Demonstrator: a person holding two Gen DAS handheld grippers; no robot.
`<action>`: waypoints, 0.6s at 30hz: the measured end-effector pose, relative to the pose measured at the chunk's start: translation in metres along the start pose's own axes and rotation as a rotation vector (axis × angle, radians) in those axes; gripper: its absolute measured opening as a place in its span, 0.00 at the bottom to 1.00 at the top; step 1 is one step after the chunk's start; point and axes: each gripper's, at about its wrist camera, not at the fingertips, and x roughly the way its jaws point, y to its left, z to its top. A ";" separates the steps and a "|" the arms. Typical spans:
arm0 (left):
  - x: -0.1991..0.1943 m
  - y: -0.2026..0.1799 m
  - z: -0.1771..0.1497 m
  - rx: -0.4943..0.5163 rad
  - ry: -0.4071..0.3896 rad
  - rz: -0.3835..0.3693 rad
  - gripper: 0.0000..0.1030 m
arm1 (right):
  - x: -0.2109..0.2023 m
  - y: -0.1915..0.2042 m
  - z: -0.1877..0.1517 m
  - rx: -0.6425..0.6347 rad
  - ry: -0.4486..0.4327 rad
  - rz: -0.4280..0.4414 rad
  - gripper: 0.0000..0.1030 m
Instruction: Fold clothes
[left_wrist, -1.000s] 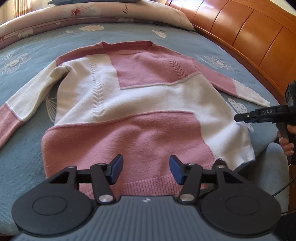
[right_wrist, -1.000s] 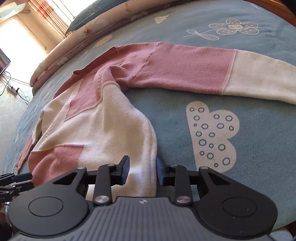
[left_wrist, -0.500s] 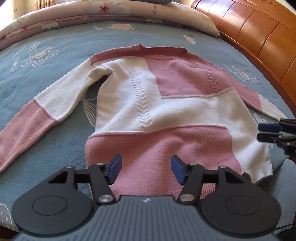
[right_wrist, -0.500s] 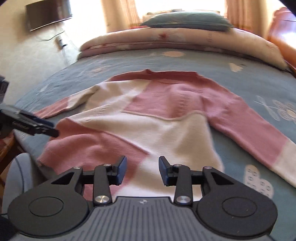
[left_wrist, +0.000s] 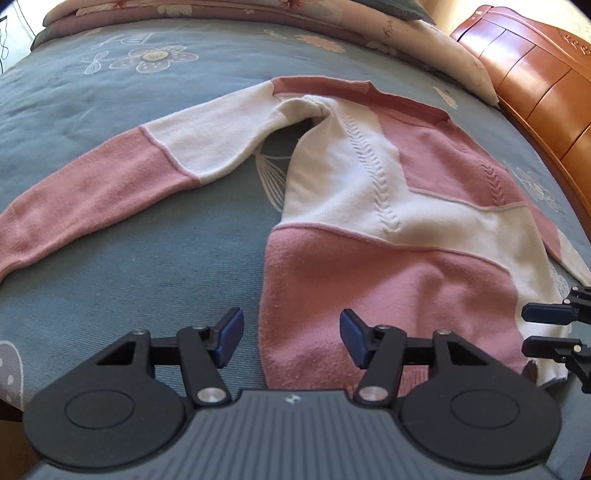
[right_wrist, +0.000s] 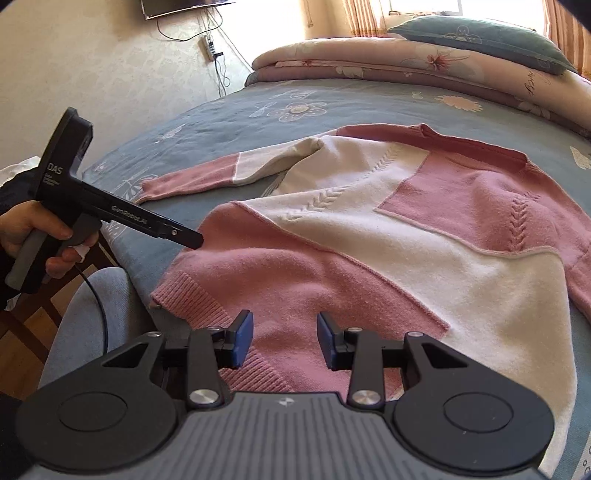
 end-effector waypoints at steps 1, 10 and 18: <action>0.001 -0.001 0.000 0.002 0.001 0.003 0.56 | 0.002 0.003 0.001 -0.012 0.003 0.015 0.41; -0.039 -0.054 -0.005 0.377 -0.095 -0.045 0.57 | 0.024 0.021 -0.002 -0.161 0.088 0.043 0.45; -0.030 -0.142 -0.055 0.959 -0.045 -0.127 0.59 | 0.004 -0.017 -0.010 -0.046 0.114 0.006 0.48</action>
